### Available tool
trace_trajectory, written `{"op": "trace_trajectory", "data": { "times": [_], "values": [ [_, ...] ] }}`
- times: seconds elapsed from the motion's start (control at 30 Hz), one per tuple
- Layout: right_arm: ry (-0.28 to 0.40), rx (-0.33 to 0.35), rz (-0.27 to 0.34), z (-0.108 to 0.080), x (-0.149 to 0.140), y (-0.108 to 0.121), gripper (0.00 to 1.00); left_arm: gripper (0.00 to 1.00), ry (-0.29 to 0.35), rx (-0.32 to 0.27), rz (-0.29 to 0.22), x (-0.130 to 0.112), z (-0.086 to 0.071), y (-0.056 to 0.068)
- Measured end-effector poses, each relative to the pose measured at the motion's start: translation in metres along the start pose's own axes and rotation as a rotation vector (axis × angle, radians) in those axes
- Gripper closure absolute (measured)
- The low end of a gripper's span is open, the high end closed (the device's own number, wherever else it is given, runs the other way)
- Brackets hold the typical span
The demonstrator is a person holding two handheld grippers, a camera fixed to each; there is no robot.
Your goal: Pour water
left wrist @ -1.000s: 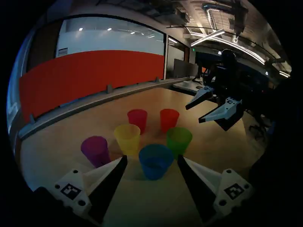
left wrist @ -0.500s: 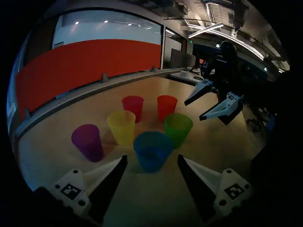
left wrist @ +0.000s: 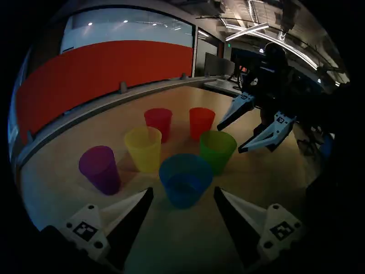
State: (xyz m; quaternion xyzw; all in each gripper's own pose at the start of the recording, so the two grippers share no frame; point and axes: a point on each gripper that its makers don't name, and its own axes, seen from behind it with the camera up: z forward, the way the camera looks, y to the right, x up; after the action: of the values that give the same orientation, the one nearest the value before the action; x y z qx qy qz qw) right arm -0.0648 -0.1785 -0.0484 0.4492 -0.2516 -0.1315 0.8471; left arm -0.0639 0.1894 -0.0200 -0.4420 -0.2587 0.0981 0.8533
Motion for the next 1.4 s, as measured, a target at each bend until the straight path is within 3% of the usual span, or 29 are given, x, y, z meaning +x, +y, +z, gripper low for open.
{"op": "trace_trajectory", "data": {
  "times": [0.7, 1.4],
  "values": [
    [-0.015, 0.050, -0.020, 0.037, 0.007, -0.007, 0.01, 0.01, -0.044, -0.049, 0.030, -0.001, 0.027, 0.007],
    [-0.030, 0.059, -0.043, 0.042, 0.004, -0.008, 0.04, 0.02, -0.036, -0.045, -0.003, 0.005, 0.034, 0.003]
  ]
}}
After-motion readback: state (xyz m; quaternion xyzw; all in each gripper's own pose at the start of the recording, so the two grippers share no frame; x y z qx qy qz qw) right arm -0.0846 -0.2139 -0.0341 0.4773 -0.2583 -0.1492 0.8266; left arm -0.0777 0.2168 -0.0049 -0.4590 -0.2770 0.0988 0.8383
